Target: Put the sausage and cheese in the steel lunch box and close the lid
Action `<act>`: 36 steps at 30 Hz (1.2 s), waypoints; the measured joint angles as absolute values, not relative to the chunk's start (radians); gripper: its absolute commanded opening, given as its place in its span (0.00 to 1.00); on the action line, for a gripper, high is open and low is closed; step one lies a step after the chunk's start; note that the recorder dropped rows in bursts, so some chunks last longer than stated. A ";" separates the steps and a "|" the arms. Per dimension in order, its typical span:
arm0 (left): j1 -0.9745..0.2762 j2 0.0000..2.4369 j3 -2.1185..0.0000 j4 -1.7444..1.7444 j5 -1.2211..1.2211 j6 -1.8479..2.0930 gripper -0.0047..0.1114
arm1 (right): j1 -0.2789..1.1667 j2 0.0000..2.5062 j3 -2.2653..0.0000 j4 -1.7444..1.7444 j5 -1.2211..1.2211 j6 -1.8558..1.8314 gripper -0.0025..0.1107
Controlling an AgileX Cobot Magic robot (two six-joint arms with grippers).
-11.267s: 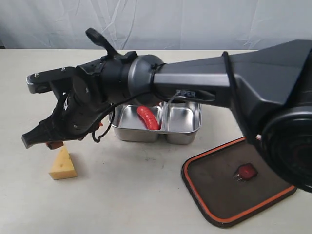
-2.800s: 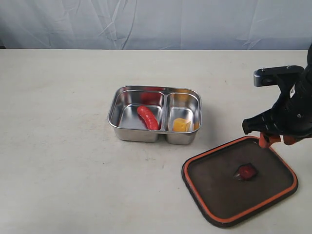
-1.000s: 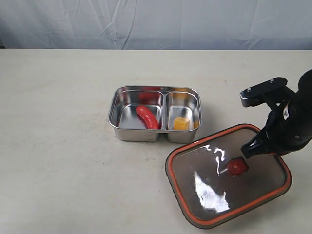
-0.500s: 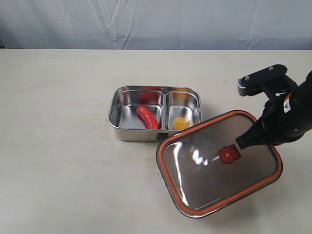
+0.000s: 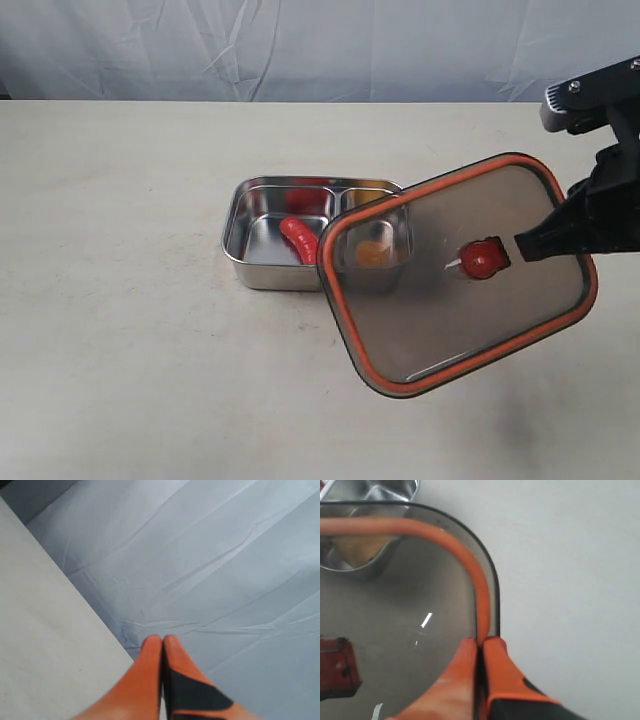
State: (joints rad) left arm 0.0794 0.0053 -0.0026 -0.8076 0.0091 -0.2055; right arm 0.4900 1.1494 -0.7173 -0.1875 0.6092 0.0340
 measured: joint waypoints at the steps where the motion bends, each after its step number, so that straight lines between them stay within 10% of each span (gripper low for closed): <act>1: 0.079 0.005 -0.003 -0.830 0.015 -0.205 0.04 | 0.490 1.143 -0.717 -0.187 0.611 0.034 0.01; 13: 0.079 0.050 -0.163 -1.160 0.404 0.275 0.04 | 0.490 1.117 -0.717 -0.155 0.615 0.000 0.01; 27: 0.079 0.914 -0.632 -1.305 1.068 0.826 0.05 | 0.608 1.117 -0.717 -0.053 0.586 -0.221 0.01; 36: 0.006 1.313 -0.853 -1.226 1.199 0.915 0.42 | 0.656 1.117 -0.717 -0.078 0.518 -0.230 0.01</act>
State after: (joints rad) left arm 0.0061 1.3125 -0.8533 -1.2259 1.1989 0.9155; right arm 0.6559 1.1174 -0.7173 -0.0780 0.5177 -0.2304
